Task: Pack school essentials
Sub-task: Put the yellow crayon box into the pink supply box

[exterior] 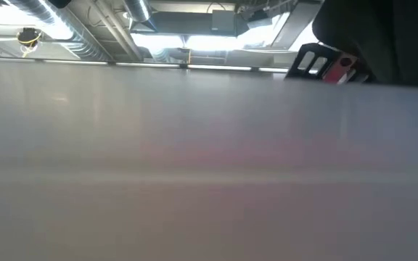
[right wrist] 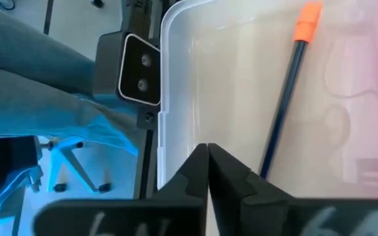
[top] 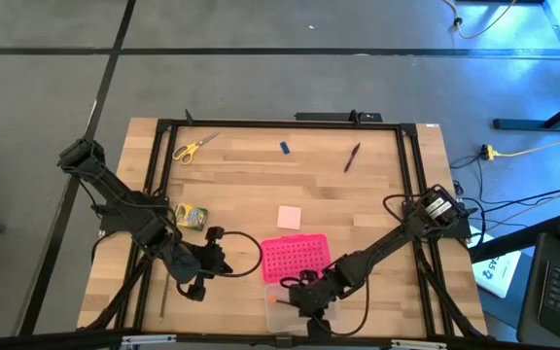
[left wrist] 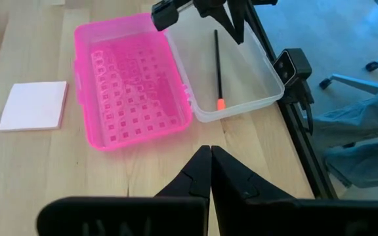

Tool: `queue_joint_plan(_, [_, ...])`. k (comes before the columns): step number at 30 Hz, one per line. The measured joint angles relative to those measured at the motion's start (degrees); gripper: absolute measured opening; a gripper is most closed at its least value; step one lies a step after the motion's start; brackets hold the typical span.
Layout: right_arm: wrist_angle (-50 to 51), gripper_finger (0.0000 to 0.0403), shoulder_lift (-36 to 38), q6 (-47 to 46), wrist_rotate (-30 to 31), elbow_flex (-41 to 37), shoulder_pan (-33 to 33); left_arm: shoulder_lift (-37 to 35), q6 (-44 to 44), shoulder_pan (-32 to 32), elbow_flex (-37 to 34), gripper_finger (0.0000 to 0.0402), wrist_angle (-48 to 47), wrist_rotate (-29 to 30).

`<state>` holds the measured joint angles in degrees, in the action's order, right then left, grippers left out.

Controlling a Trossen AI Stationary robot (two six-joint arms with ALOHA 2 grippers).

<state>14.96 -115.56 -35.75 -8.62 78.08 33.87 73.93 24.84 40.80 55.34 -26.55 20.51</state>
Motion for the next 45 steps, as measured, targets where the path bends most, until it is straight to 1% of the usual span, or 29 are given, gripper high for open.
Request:
queue_joint_plan(3, [0.9,0.0007,0.87,-0.16,0.02,0.0,-0.13,-0.15,0.0,-0.28,0.0,0.0,-0.02,0.41])
queue_joint_plan(6, [3.64,0.0008,3.35,-1.16,0.35,0.04,-0.74,-0.96,0.09,-1.02,0.0,0.0,0.0,0.89])
queue_joint_plan(7, [5.05,0.0006,4.37,-1.2,1.19,0.06,-1.0,-1.16,0.1,-1.42,0.0,0.0,0.0,0.96])
queue_joint_plan(11, [12.94,0.0005,8.74,-1.54,7.7,0.07,-2.24,-1.8,0.2,-3.35,0.02,0.0,-0.47,0.94])
queue_joint_plan(14, [18.76,0.0006,12.35,-3.25,11.12,0.07,-3.81,-1.99,1.09,-5.01,0.02,0.0,-2.28,0.94])
queue_joint_plan(17, [23.81,0.0003,16.2,-4.28,13.62,0.07,-5.49,-1.99,3.97,-6.43,0.02,0.0,-4.62,0.92])
queue_joint_plan(22, [31.2,0.0003,23.42,-4.21,20.07,0.07,-8.09,-1.99,12.12,-8.81,0.02,0.0,-8.92,0.42])
queue_joint_plan(27, [40.07,0.0002,30.85,-6.37,26.97,0.07,-12.23,-1.99,19.42,-12.29,0.02,0.0,-10.12,-0.66])
queue_joint_plan(34, [48.56,0.0002,38.53,-6.01,26.87,0.07,-21.69,-1.99,20.04,-14.32,0.02,0.0,-8.84,-0.7])
queue_joint_plan(38, [54.25,0.0002,40.46,-5.78,25.62,0.07,-28.9,-1.99,20.04,-14.75,0.02,0.0,-8.09,0.07])
queue_joint_plan(41, [56.51,0.0001,40.42,-5.52,24.96,0.06,-33.98,-1.97,20.04,-15.42,0.02,0.0,-6.99,0.17])
queue_joint_plan(43, [56.72,0.0001,40.2,-2.42,23.65,0.04,-36.85,-1.97,20.12,-16.22,0.02,0.0,-6.22,0.13])
queue_joint_plan(45, [56.67,0.0001,39.69,2.49,21.95,0.04,-38.77,-1.97,23.21,-17.13,0.02,0.0,-6.31,0.2])
